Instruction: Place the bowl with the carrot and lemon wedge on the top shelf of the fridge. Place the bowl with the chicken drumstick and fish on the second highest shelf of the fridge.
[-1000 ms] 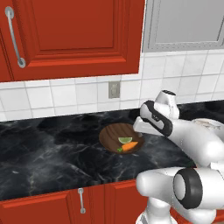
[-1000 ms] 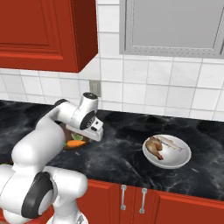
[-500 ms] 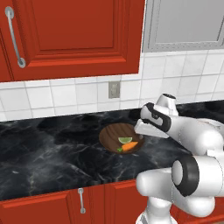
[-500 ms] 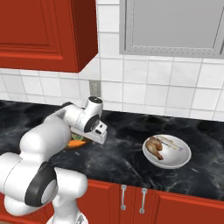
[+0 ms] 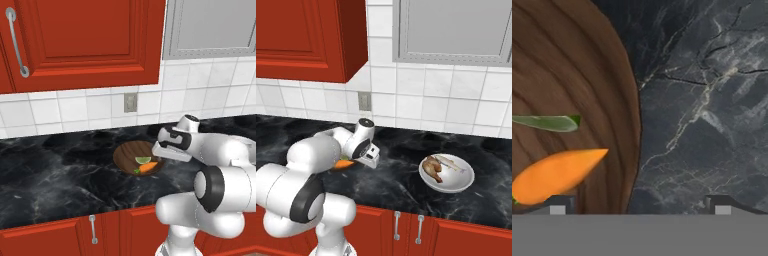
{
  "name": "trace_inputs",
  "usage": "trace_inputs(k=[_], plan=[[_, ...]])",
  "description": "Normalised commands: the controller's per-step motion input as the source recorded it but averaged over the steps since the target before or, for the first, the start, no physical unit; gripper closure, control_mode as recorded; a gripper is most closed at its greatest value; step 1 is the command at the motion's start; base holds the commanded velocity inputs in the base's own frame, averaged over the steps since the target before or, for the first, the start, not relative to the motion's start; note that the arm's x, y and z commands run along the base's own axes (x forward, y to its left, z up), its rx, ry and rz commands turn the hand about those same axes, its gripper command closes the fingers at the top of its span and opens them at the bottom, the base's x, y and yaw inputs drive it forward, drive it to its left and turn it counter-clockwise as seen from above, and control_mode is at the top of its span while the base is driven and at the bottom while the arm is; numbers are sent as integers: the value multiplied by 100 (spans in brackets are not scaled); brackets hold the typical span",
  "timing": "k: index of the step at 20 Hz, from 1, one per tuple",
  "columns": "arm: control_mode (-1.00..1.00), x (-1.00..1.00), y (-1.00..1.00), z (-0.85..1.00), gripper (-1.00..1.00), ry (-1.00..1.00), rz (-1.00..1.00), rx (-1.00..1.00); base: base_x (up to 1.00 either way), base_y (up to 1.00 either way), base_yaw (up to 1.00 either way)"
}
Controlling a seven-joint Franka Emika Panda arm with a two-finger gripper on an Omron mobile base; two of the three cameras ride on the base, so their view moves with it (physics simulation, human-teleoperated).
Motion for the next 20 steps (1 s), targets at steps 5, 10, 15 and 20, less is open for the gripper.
trace_inputs(k=[5, 10, 15, 20], plan=[[-100, 22, 0, 0, -100, 0, -1, 0, 0, 0, 0], [-100, 21, 0, -8, -100, 0, -3, 0, 0, 0, 0], [-100, 19, 0, -21, -100, 0, -2, 0, 0, 0, 0], [-100, 8, 4, -5, -100, 0, -3, 0, 0, 0, 0]])
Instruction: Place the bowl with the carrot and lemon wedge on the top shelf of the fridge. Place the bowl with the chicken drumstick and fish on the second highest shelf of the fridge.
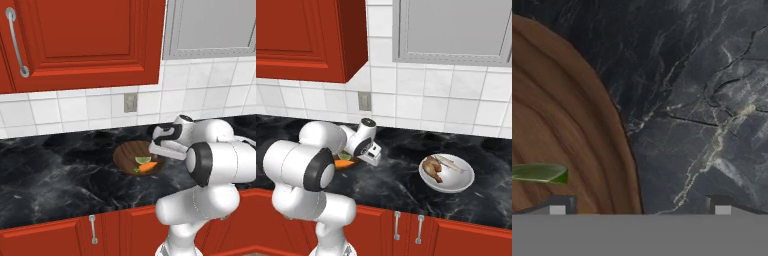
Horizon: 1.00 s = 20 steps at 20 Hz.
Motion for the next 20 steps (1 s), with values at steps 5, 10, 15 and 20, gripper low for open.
trace_inputs(k=[5, 10, 15, 20], plan=[[-100, 4, 24, -2, -100, 0, -4, 1, 0, 0, 0], [-100, 3, 28, -10, 100, 0, -2, 0, 0, 0, 0], [-100, 0, 0, 0, 100, 0, 0, 0, 0, 0, 0], [-100, 0, 0, 0, 100, 0, 0, 0, 0, 0, 0]])
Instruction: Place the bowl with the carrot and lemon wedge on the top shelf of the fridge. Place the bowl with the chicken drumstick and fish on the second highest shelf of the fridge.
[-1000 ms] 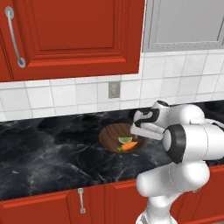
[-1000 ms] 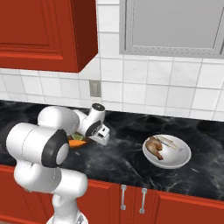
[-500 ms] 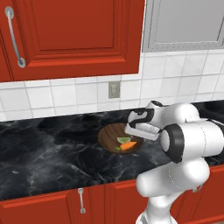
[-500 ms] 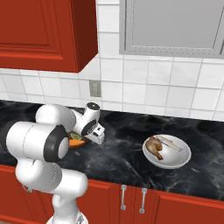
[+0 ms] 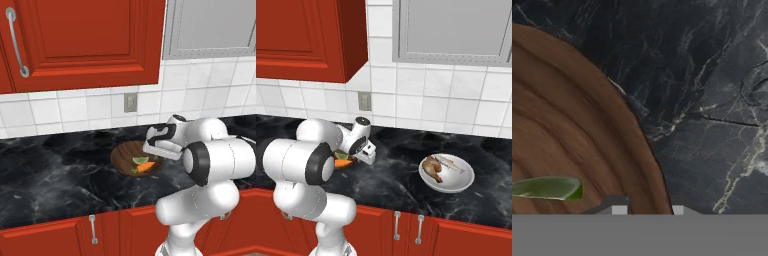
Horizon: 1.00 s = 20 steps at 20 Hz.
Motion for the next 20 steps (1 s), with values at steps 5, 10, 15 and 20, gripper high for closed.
trace_inputs(k=[5, 10, 15, 20], plan=[[-100, -15, 0, 26, 100, 0, 0, 4, 0, 0, 0], [-100, -32, 0, 73, 100, -1, -5, 14, 0, 0, 0], [-100, -48, 0, 90, 100, -1, -5, 15, 0, 0, 0], [-100, -48, 0, 99, 100, 0, -9, 10, 0, 0, 0]])
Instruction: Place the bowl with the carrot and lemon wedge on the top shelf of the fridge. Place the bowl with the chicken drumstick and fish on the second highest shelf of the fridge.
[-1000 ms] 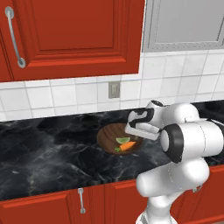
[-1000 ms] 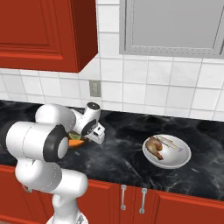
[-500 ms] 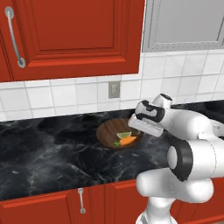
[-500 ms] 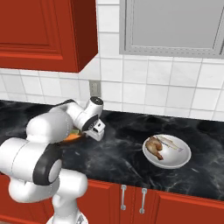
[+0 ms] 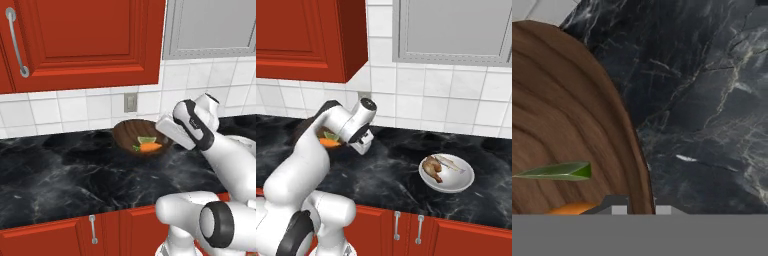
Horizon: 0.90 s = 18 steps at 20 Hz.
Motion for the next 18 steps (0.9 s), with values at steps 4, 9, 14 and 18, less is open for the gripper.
trace_inputs(k=[4, 9, 14, 18], plan=[[-100, -45, 12, 81, 100, 0, -6, -1, 0, 0, 0], [-100, -89, 0, 67, 100, -6, 0, -1, 0, 0, 0], [-100, -65, 0, 17, 100, -19, 0, 0, 0, 0, 0], [-100, -6, 0, 0, 100, -4, 0, 0, 0, 0, 0]])
